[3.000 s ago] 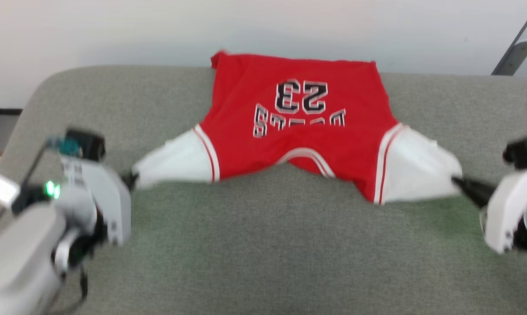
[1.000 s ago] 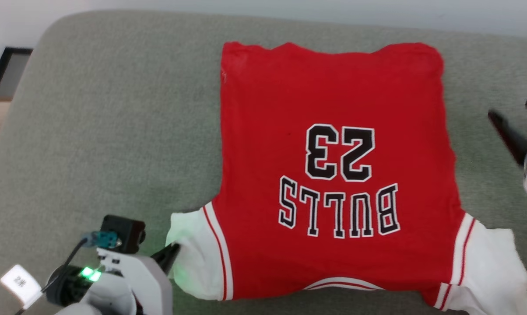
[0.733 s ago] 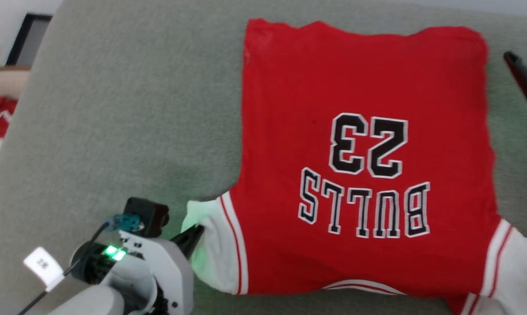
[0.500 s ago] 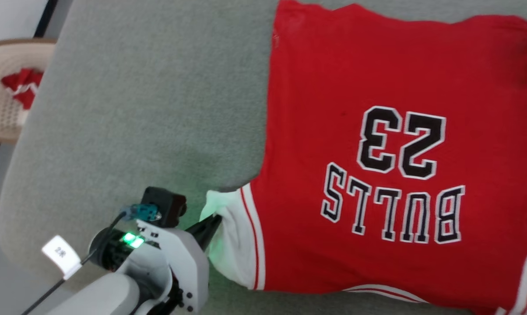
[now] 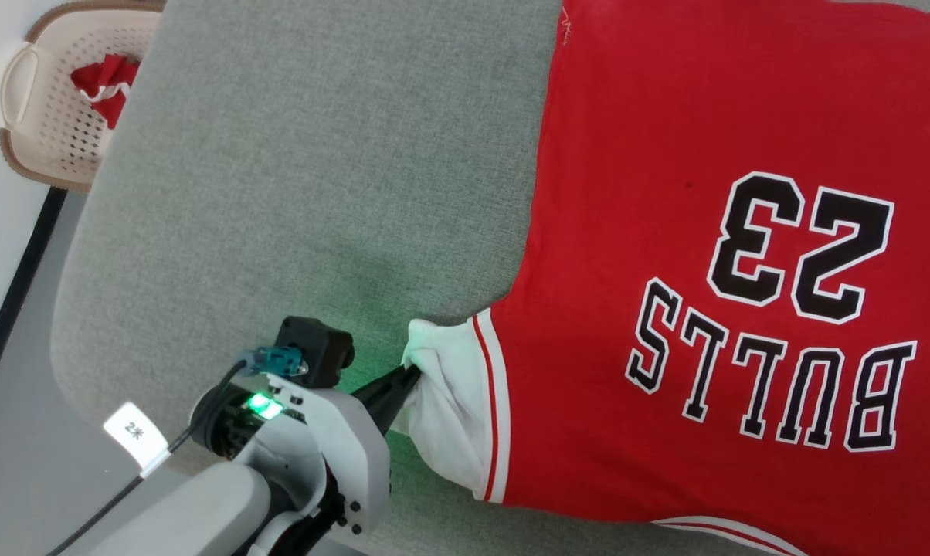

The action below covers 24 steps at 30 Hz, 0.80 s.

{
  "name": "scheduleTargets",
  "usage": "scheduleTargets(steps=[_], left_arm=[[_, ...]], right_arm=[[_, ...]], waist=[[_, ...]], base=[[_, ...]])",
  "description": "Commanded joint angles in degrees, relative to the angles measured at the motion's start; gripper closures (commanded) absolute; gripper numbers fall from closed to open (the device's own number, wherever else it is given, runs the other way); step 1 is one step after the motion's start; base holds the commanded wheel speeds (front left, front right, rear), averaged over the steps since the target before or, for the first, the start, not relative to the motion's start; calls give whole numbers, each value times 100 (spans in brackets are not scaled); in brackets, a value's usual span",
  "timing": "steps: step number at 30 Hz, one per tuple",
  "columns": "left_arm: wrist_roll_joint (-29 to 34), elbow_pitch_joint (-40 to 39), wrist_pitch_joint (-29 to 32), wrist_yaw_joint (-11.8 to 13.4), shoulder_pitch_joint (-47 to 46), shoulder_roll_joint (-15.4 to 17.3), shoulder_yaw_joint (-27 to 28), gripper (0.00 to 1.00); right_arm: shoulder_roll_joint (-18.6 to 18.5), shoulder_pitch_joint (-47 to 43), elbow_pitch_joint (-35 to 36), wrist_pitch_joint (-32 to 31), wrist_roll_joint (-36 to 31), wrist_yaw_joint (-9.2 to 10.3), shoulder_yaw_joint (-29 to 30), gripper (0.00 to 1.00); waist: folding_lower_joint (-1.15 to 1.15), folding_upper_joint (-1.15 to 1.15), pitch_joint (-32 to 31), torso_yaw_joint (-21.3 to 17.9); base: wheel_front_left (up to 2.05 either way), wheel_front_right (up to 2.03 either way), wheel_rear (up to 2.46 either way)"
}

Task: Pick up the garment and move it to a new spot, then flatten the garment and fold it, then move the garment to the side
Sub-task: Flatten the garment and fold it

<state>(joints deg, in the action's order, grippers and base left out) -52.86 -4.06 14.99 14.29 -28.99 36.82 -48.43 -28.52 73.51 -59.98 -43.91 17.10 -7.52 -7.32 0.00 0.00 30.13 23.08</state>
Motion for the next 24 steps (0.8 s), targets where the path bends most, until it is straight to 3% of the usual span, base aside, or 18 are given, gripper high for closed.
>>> scheduleTargets(steps=[1, 6, 12, 17, 24], left_arm=[[3, 90, -3, 4, -6, 7, -1, 100], [-52, 209, -45, -17, 22, 72, 52, 100], [-101, 202, -42, 48, 122, 277, 149, 100], [-157, 147, 33, 88, 201, 463, 199, 100], [-212, 54, 126, 183, 319, 698, 245, 100]], right_arm=[[177, -610, -477, -207, -60, 7, -99, 100], [187, -585, -531, -353, -48, 8, -237, 100], [201, -838, -41, -555, 331, 8, -819, 100], [41, -1272, 844, -604, 972, 8, -1363, 100], [-523, -2354, 2544, -663, 2044, 8, -1855, 100]], waist=[[0, 0, -3, -18], [0, 0, -159, -204], [0, 0, -474, -592], [0, 0, -740, -951], [0, 0, -1090, -1399]], base=[[0, 0, 0], [0, 0, 0], [0, 0, 0], [0, 0, 0], [0, 0, 0]])
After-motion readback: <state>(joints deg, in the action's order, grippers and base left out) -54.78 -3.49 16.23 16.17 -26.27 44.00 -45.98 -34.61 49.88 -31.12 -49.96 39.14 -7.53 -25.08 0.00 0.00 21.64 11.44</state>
